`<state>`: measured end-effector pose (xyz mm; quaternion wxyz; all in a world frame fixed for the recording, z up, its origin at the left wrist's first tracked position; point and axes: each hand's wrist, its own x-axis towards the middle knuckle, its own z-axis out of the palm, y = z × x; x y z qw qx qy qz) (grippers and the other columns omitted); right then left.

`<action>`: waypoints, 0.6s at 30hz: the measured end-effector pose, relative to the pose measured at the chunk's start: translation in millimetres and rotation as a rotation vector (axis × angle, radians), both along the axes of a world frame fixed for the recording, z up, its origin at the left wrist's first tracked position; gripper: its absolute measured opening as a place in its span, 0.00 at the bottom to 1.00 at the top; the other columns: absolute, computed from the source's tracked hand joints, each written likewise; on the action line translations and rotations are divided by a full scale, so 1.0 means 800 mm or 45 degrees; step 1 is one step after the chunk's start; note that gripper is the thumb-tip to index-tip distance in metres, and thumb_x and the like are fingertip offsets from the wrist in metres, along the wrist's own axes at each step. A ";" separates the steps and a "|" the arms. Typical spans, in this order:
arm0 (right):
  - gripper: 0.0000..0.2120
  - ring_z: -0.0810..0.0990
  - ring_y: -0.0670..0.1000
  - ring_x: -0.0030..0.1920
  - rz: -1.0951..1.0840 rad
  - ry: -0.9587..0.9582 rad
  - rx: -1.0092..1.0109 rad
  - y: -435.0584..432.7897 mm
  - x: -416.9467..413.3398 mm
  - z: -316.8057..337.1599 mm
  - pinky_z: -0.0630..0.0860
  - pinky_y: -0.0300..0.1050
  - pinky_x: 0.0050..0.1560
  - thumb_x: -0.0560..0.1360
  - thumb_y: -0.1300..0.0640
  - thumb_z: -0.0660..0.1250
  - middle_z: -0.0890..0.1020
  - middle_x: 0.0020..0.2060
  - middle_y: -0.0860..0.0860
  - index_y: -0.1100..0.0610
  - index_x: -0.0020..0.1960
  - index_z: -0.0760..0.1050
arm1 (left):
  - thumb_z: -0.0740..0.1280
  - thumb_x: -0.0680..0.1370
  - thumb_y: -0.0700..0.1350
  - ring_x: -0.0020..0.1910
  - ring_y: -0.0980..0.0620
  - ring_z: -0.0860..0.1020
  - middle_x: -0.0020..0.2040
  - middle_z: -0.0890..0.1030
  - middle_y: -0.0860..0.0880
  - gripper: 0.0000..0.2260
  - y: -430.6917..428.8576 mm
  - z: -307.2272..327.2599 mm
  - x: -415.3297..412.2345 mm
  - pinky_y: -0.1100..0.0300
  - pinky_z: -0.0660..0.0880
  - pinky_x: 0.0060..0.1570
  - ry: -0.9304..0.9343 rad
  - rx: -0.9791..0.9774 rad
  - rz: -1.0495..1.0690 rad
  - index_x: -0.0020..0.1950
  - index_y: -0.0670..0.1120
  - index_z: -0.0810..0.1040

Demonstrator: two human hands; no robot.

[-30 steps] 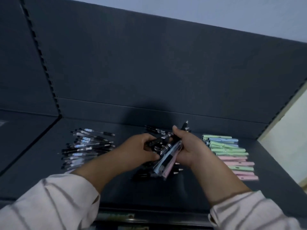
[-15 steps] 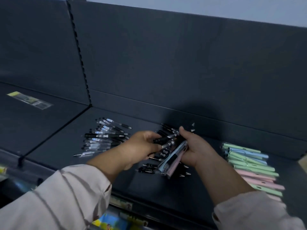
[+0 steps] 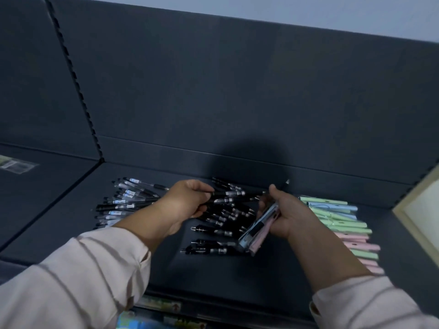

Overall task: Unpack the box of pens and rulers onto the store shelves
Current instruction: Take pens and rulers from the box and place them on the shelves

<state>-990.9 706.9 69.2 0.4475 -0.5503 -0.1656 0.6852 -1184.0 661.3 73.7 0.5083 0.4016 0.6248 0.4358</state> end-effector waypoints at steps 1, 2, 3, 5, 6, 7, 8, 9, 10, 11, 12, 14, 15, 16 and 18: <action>0.12 0.73 0.49 0.33 -0.031 -0.002 -0.003 0.001 0.010 -0.002 0.71 0.46 0.37 0.78 0.53 0.65 0.75 0.34 0.52 0.57 0.39 0.71 | 0.62 0.79 0.35 0.31 0.54 0.72 0.38 0.76 0.47 0.09 0.003 -0.002 0.002 0.68 0.71 0.28 0.021 -0.006 -0.009 0.44 0.47 0.77; 0.12 0.73 0.49 0.33 -0.054 -0.002 -0.007 0.001 0.017 -0.004 0.71 0.46 0.37 0.78 0.53 0.65 0.76 0.34 0.52 0.57 0.39 0.71 | 0.61 0.79 0.35 0.32 0.54 0.73 0.39 0.76 0.47 0.09 0.006 -0.005 0.003 0.68 0.71 0.27 0.041 -0.018 -0.019 0.44 0.47 0.77; 0.12 0.73 0.49 0.34 -0.067 -0.001 -0.012 0.000 0.024 -0.005 0.71 0.46 0.38 0.79 0.53 0.64 0.76 0.35 0.53 0.58 0.39 0.71 | 0.61 0.79 0.35 0.32 0.54 0.73 0.39 0.76 0.47 0.09 0.009 -0.008 0.005 0.69 0.71 0.26 0.064 -0.038 -0.031 0.44 0.47 0.76; 0.12 0.74 0.49 0.34 -0.088 0.007 -0.025 -0.003 0.032 -0.007 0.72 0.46 0.38 0.78 0.54 0.65 0.77 0.35 0.53 0.58 0.39 0.72 | 0.61 0.80 0.36 0.33 0.54 0.73 0.40 0.75 0.47 0.09 0.013 -0.016 0.008 0.70 0.72 0.25 0.115 -0.086 -0.064 0.44 0.46 0.76; 0.12 0.74 0.49 0.34 -0.092 0.016 -0.030 -0.004 0.034 -0.008 0.72 0.46 0.39 0.78 0.54 0.65 0.77 0.35 0.53 0.58 0.39 0.72 | 0.61 0.80 0.35 0.33 0.54 0.73 0.40 0.75 0.47 0.09 0.015 -0.019 0.010 0.69 0.72 0.25 0.138 -0.101 -0.075 0.44 0.46 0.75; 0.12 0.74 0.49 0.34 -0.093 0.025 -0.032 -0.005 0.035 -0.008 0.72 0.46 0.39 0.78 0.54 0.65 0.77 0.35 0.53 0.58 0.39 0.72 | 0.61 0.80 0.35 0.33 0.54 0.73 0.39 0.74 0.47 0.09 0.017 -0.022 0.012 0.69 0.72 0.25 0.162 -0.111 -0.074 0.43 0.46 0.75; 0.11 0.74 0.49 0.35 -0.089 0.037 -0.030 -0.007 0.036 -0.007 0.72 0.46 0.40 0.78 0.54 0.65 0.77 0.35 0.53 0.58 0.39 0.72 | 0.61 0.79 0.35 0.32 0.54 0.72 0.39 0.74 0.47 0.09 0.018 -0.024 0.013 0.67 0.72 0.26 0.185 -0.118 -0.060 0.43 0.46 0.74; 0.11 0.74 0.49 0.35 -0.082 0.051 -0.025 -0.007 0.035 -0.007 0.73 0.46 0.41 0.78 0.54 0.65 0.77 0.35 0.53 0.58 0.39 0.72 | 0.62 0.79 0.35 0.32 0.54 0.72 0.39 0.75 0.47 0.08 0.019 -0.027 0.014 0.66 0.72 0.28 0.210 -0.123 -0.039 0.43 0.46 0.74; 0.11 0.74 0.49 0.35 -0.073 0.067 -0.019 -0.008 0.035 -0.007 0.73 0.46 0.42 0.78 0.54 0.65 0.77 0.35 0.53 0.58 0.40 0.72 | 0.63 0.79 0.35 0.32 0.53 0.73 0.39 0.75 0.46 0.07 0.021 -0.030 0.014 0.64 0.72 0.30 0.239 -0.118 -0.018 0.44 0.45 0.74; 0.10 0.75 0.49 0.35 -0.066 0.088 -0.009 -0.008 0.034 -0.007 0.73 0.46 0.43 0.78 0.54 0.65 0.77 0.35 0.53 0.58 0.40 0.72 | 0.64 0.78 0.36 0.33 0.52 0.73 0.41 0.76 0.45 0.04 0.022 -0.032 0.013 0.62 0.72 0.32 0.281 -0.108 -0.007 0.47 0.44 0.75; 0.10 0.75 0.49 0.35 -0.056 0.116 0.002 -0.008 0.033 -0.007 0.73 0.46 0.43 0.78 0.54 0.65 0.78 0.35 0.53 0.58 0.40 0.73 | 0.65 0.77 0.36 0.35 0.50 0.74 0.43 0.77 0.44 0.04 0.023 -0.033 0.012 0.61 0.72 0.34 0.349 -0.086 -0.003 0.50 0.43 0.76; 0.10 0.75 0.49 0.35 -0.034 0.181 0.021 -0.006 0.029 -0.005 0.74 0.46 0.43 0.78 0.54 0.66 0.78 0.35 0.53 0.58 0.40 0.73 | 0.68 0.76 0.39 0.43 0.47 0.77 0.49 0.79 0.44 0.10 0.024 -0.032 0.006 0.60 0.73 0.42 0.613 -0.042 -0.044 0.57 0.44 0.77; 0.10 0.75 0.49 0.35 -0.022 0.205 0.030 -0.005 0.027 -0.004 0.74 0.46 0.42 0.78 0.54 0.66 0.78 0.34 0.53 0.58 0.40 0.73 | 0.68 0.76 0.42 0.49 0.47 0.77 0.53 0.79 0.44 0.12 0.023 -0.029 0.004 0.61 0.72 0.48 0.809 -0.033 -0.074 0.59 0.45 0.77; 0.11 0.75 0.49 0.35 -0.008 0.217 0.039 -0.005 0.024 -0.003 0.74 0.46 0.42 0.78 0.54 0.66 0.78 0.34 0.53 0.58 0.39 0.74 | 0.68 0.76 0.44 0.55 0.46 0.76 0.58 0.78 0.45 0.15 0.022 -0.025 0.003 0.61 0.71 0.53 1.004 -0.016 -0.098 0.62 0.47 0.76; 0.11 0.76 0.49 0.35 0.020 0.225 0.058 -0.003 0.019 -0.001 0.74 0.46 0.42 0.78 0.53 0.65 0.78 0.33 0.52 0.58 0.40 0.74 | 0.67 0.76 0.49 0.61 0.46 0.74 0.61 0.75 0.45 0.17 0.016 -0.014 0.006 0.60 0.69 0.58 1.205 0.057 -0.113 0.64 0.49 0.74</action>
